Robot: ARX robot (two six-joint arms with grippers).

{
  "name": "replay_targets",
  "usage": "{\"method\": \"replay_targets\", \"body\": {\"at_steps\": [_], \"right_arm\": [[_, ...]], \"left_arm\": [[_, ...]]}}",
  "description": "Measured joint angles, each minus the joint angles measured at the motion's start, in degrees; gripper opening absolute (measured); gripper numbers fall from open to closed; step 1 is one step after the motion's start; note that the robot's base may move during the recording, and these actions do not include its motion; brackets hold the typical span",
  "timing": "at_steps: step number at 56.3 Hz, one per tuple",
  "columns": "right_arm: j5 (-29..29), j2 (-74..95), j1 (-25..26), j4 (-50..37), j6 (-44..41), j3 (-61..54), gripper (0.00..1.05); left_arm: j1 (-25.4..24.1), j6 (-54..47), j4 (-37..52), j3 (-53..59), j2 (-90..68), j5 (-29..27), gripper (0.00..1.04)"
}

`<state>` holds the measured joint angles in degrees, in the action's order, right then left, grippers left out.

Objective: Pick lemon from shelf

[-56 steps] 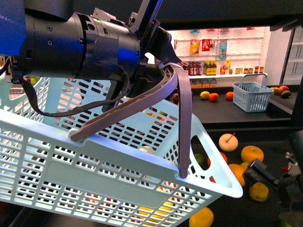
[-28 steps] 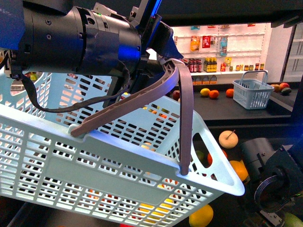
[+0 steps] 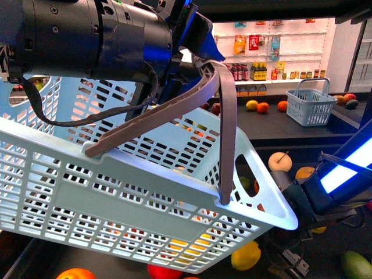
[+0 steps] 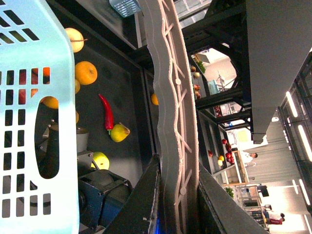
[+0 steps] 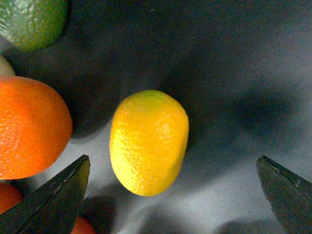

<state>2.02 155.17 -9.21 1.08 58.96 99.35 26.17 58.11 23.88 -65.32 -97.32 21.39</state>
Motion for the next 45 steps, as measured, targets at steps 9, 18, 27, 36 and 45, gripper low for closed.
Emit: {"method": "replay_targets", "body": {"at_steps": [9, 18, 27, 36, 45], "right_arm": [[-0.37, 2.6, -0.87, 1.86, 0.07, 3.45, 1.02], [-0.85, 5.92, -1.88, 4.42, 0.15, 7.98, 1.02], [-1.9, 8.55, -2.21, 6.67, -0.09, 12.15, 1.02], [-3.61, 10.27, -2.19, 8.55, -0.98, 15.93, 0.91], [-4.52, 11.08, -2.12, 8.52, -2.34, 16.61, 0.69]], "left_arm": [[0.0, -0.02, 0.0, 0.0, 0.0, -0.17, 0.13], [-0.02, -0.24, 0.0, 0.0, 0.0, -0.37, 0.13], [-0.02, -0.52, 0.0, 0.0, 0.0, -0.44, 0.13], [-0.09, -0.83, 0.0, 0.0, 0.0, -0.68, 0.13], [-0.09, -0.83, 0.0, 0.0, 0.0, -0.5, 0.13]]}}
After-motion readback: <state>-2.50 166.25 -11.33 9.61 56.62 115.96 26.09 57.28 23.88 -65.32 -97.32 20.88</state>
